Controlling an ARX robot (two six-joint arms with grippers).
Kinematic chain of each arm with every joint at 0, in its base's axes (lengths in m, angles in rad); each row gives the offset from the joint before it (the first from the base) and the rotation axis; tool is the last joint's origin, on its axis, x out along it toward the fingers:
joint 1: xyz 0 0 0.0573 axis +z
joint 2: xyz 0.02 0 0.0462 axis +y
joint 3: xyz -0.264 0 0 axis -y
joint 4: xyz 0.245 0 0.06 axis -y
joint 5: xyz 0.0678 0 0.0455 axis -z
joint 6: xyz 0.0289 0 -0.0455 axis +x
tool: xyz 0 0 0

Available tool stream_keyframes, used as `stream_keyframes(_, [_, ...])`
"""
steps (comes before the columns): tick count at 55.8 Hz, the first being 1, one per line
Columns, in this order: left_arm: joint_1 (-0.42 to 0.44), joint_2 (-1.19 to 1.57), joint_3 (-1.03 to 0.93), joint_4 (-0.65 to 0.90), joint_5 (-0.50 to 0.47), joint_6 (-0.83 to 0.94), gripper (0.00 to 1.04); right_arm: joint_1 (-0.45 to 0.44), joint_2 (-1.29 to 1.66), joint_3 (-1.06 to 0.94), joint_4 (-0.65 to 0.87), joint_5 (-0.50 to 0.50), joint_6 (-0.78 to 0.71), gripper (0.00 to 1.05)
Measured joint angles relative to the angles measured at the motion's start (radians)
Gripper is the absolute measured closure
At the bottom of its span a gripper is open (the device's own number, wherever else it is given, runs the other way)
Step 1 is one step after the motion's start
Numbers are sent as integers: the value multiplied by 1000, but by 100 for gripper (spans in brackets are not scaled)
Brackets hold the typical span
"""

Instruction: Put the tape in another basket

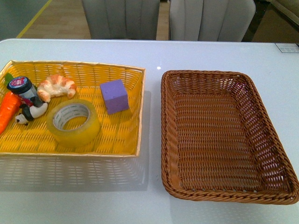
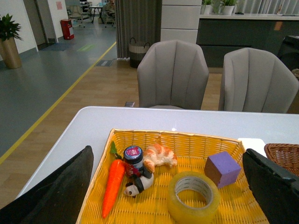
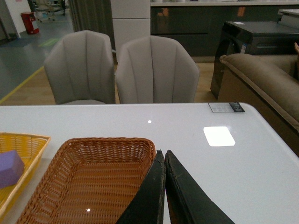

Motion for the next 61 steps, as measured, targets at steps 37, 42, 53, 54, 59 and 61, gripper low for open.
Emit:
stream_keyframes(37, [0,0,0,0,0,0,9,0,-273,0,-267,0,0,103])
stream_keyframes(42, [0,0,0,0,0,0,9,0,-314,0,-311,1,0,103])
stream_keyframes(53, [0,0,0,0,0,0,9,0,-458,0,-458,1,0,103])
stream_keyframes(54, [0,0,0,0,0,0,9,0,-458,0,-458,0,0,103])
stream_keyframes(59, [0,0,0,0,0,0,9,0,-459,0,-459,0,0,103])
stream_keyframes(61, [0,0,0,0,0,0,9,0,-459,0,-459,0,0,103])
